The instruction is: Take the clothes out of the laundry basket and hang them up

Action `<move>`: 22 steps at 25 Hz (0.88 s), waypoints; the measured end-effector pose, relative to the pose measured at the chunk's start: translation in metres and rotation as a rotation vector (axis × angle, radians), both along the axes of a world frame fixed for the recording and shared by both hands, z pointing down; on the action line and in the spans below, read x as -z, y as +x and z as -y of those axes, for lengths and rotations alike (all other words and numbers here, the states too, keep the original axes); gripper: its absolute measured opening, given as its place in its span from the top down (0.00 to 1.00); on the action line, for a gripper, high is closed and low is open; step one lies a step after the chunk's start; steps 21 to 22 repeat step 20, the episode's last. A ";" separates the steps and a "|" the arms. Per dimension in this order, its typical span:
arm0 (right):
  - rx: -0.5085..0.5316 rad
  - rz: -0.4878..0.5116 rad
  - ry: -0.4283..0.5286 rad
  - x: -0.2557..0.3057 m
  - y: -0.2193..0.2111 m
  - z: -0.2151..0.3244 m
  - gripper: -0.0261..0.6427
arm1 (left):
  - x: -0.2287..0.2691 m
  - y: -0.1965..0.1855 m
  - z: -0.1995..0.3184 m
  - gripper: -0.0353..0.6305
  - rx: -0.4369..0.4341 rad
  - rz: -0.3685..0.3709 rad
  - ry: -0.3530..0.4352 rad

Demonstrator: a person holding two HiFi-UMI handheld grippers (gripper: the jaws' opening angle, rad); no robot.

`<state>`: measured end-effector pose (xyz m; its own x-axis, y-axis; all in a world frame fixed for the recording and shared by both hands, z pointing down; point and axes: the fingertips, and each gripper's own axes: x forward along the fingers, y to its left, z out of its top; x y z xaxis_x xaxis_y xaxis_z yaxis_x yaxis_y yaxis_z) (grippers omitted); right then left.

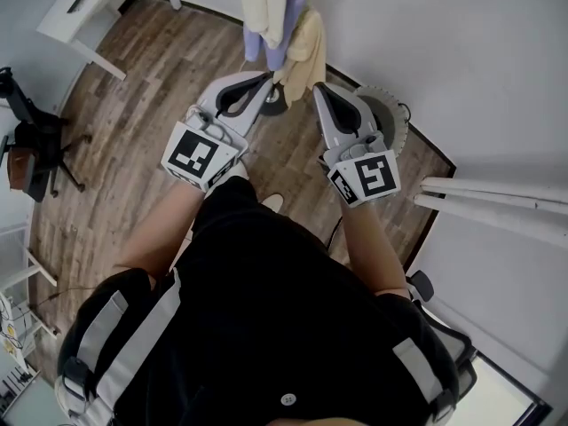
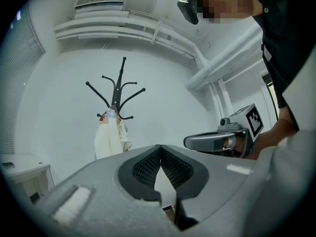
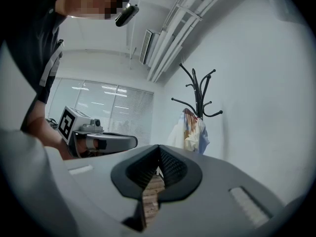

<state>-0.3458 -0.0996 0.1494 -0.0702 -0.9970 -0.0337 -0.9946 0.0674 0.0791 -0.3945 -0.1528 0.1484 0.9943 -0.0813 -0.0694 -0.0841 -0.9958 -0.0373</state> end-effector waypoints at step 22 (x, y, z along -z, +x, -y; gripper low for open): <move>0.006 -0.007 0.001 0.003 0.005 -0.004 0.96 | 0.005 0.010 -0.001 0.94 -0.001 -0.013 0.040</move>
